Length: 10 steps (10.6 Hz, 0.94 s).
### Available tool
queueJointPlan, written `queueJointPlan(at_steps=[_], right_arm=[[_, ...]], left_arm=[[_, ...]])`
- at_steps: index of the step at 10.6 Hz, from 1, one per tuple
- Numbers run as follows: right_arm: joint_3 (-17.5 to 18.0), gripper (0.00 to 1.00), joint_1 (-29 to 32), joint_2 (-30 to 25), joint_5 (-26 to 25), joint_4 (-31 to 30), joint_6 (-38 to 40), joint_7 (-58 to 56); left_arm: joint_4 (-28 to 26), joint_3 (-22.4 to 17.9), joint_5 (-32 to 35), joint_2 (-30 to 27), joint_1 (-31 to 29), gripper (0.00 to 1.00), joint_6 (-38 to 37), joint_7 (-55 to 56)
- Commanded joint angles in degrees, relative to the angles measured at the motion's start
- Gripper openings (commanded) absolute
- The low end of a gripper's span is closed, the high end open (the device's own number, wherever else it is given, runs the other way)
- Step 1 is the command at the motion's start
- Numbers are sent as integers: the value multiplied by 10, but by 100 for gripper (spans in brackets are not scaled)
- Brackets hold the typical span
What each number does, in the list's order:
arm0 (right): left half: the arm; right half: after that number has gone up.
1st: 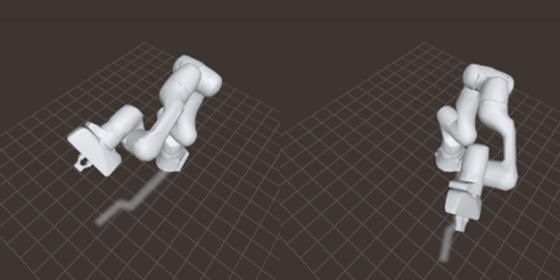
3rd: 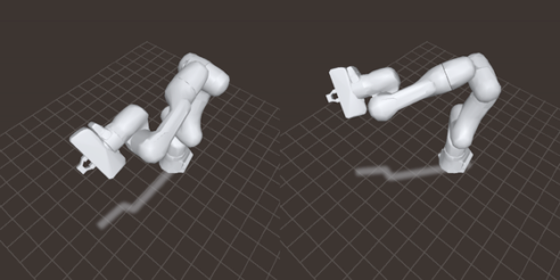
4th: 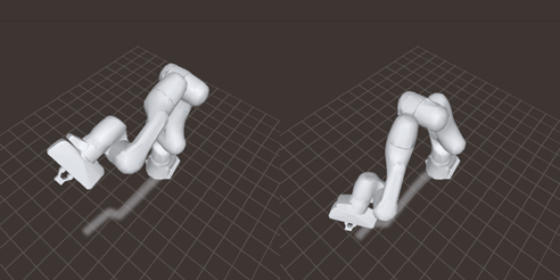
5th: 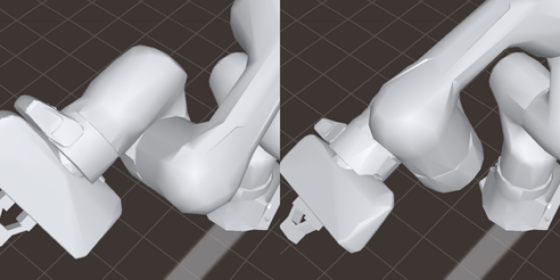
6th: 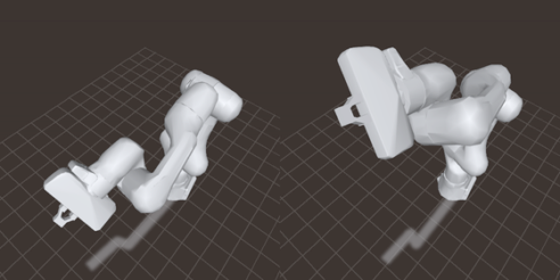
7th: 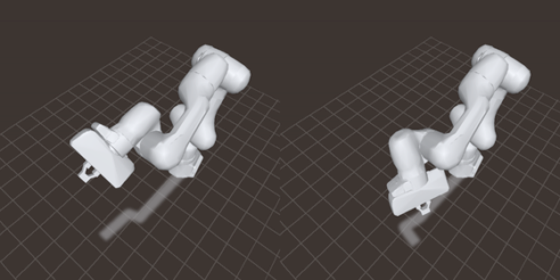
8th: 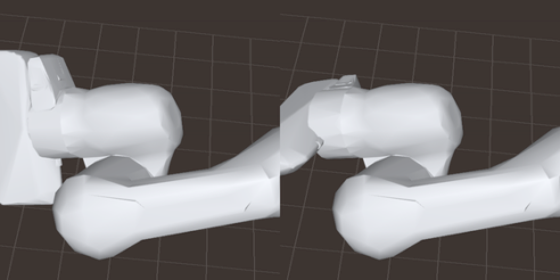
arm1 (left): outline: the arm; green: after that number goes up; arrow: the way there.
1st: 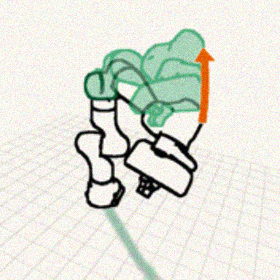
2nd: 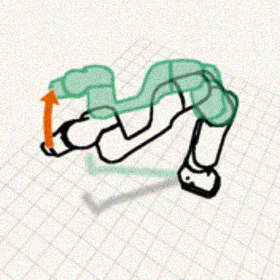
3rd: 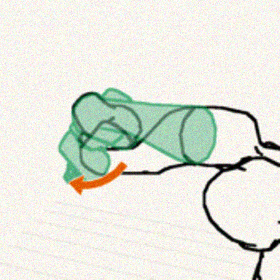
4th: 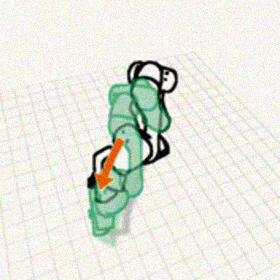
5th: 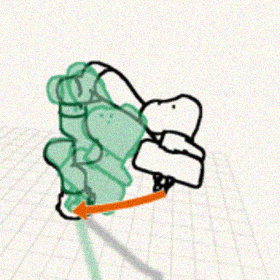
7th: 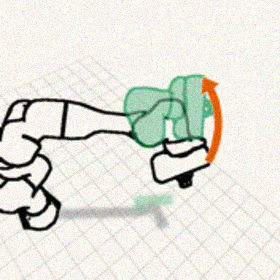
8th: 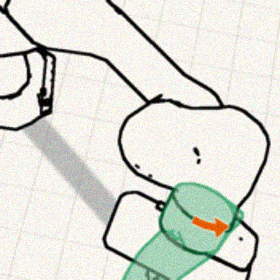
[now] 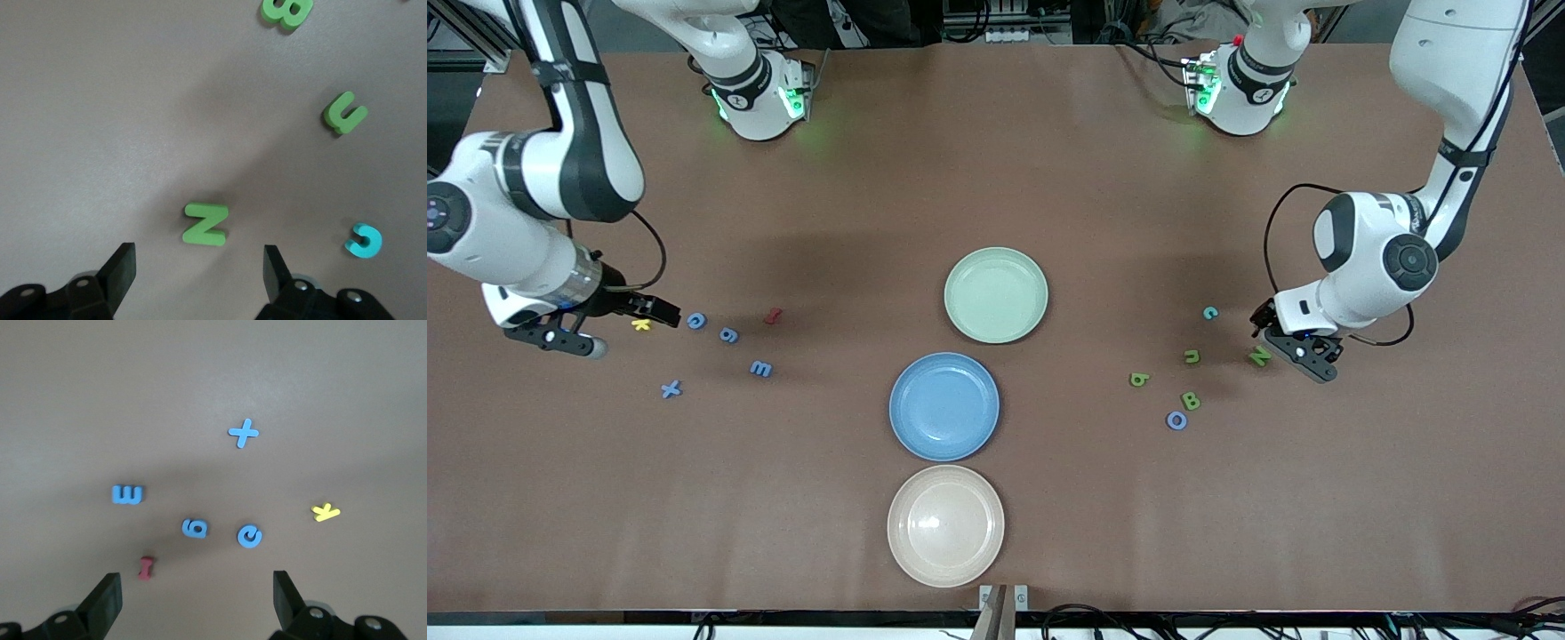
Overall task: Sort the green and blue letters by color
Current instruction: 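Grasp the blue C with the right gripper while the left gripper grasps N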
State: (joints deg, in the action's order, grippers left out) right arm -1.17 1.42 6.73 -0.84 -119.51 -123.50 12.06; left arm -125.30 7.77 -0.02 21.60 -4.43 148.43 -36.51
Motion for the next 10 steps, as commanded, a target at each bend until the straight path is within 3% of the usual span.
queueJointPlan(at_steps=[1,4,10], right_arm=[[4,100,24,-6,-4,-104,-128,10],[4,100,41,20,-4,-161,-224,9],[4,100,63,105,-4,-192,-356,9]], left_arm=[[32,1,0,37,1,82,16,-11],[51,0,1,62,5,79,18,-12],[56,0,5,78,6,71,24,-12]])
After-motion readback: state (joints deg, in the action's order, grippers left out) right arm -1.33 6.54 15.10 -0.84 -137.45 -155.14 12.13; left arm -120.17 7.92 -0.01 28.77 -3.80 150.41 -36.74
